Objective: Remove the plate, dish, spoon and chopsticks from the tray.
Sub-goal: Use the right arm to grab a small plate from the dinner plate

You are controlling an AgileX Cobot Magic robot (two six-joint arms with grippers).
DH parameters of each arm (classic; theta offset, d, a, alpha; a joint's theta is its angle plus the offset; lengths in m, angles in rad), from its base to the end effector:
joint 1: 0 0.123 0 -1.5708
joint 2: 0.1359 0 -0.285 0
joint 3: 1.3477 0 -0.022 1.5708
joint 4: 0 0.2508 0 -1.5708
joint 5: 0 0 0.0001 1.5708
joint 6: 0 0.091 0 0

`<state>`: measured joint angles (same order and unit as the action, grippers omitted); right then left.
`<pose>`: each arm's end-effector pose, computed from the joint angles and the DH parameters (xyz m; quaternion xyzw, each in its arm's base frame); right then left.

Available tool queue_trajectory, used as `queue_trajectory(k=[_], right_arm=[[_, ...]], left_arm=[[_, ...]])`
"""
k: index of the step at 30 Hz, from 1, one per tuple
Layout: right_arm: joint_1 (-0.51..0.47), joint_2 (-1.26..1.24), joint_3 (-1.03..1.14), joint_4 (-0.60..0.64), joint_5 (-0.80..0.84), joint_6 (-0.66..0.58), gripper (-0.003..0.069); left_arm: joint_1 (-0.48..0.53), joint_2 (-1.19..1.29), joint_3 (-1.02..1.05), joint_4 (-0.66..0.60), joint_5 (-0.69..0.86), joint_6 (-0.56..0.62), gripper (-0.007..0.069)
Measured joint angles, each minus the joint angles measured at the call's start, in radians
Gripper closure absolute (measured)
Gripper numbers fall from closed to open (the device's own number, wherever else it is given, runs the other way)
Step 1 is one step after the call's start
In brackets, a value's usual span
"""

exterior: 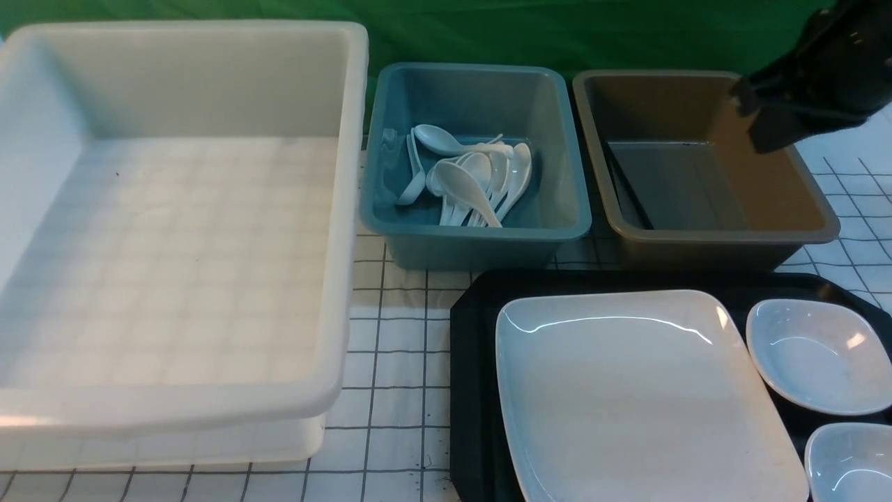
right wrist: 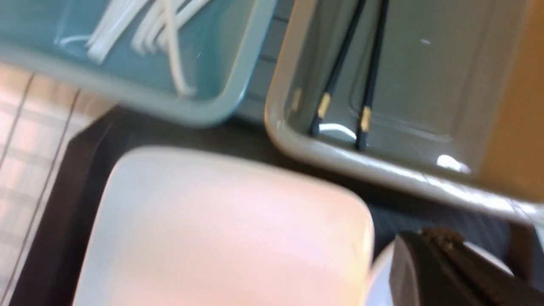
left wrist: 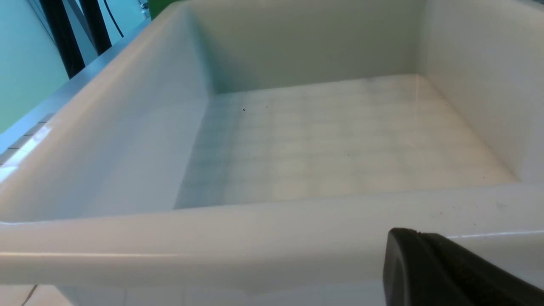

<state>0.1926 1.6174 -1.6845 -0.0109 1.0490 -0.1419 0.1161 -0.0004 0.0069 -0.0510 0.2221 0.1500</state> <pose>0.3467 0.0667 0.3925 -0.1580 0.9301 0.0030 0.3317 0.0556 0.0055 0.1907 -0.0023 0.7552 0.0666 0.6521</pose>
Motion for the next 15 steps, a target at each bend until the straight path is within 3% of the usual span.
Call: queue_trajectory(k=[5, 9, 15], right_arm=[[0.0, -0.183, 0.141, -0.015, 0.079, 0.063, 0.0629], [0.0, -0.341, 0.429, -0.005, 0.073, 0.163, 0.0629], [0.05, -0.457, 0.765, 0.109, 0.025, 0.131, 0.0576]], left_arm=[[0.0, 0.0, 0.0, 0.0, 0.0, 0.0, 0.0603], [0.0, 0.0, 0.0, 0.0, 0.0, 0.0, 0.0603], [0.0, 0.0, 0.0, 0.0, 0.0, 0.0, 0.0603]])
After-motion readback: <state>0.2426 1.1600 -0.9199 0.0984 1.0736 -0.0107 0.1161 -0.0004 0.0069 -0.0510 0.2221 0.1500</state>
